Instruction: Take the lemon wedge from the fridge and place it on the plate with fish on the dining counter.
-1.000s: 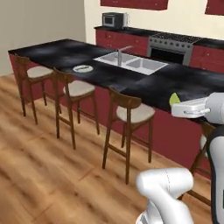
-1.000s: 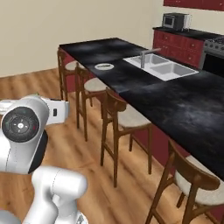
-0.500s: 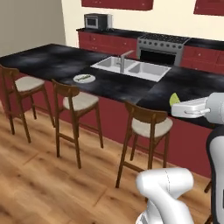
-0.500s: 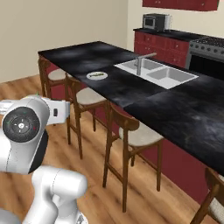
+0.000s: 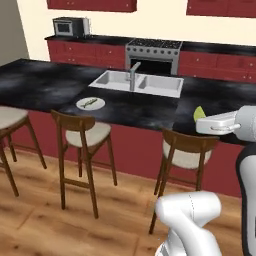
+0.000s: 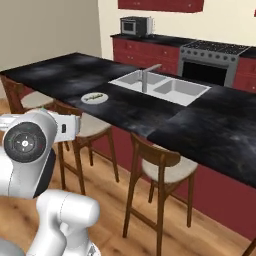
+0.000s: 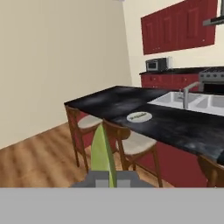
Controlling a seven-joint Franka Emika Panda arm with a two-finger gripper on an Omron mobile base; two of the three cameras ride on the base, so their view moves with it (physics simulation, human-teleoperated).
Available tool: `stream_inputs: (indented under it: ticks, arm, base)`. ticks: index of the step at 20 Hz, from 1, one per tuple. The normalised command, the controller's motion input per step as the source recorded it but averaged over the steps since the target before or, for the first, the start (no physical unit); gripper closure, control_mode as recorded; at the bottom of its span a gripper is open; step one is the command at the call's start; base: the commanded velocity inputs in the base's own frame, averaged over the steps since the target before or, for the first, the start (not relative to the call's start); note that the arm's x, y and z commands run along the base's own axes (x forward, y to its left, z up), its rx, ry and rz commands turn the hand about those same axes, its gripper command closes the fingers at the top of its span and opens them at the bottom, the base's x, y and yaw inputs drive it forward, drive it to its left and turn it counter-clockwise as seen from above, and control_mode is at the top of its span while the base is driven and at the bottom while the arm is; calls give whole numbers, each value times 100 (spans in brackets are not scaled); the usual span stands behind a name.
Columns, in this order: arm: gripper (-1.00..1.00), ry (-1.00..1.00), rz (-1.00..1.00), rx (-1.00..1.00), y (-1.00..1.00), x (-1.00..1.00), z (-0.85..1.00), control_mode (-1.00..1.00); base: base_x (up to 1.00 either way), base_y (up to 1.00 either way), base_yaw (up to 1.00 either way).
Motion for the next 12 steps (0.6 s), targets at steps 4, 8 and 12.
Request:
stream_inputs:
  ticks: [4, 8, 12]
  arm:
    - [100, 0, 0, 0, 0, 0, 0, 100]
    - [100, 0, 0, 0, 0, 0, 0, 100]
    - [100, 0, 0, 0, 0, 0, 0, 100]
  base:
    - [55, 100, -41]
    - [61, 100, -45]
    - [66, 100, -45]
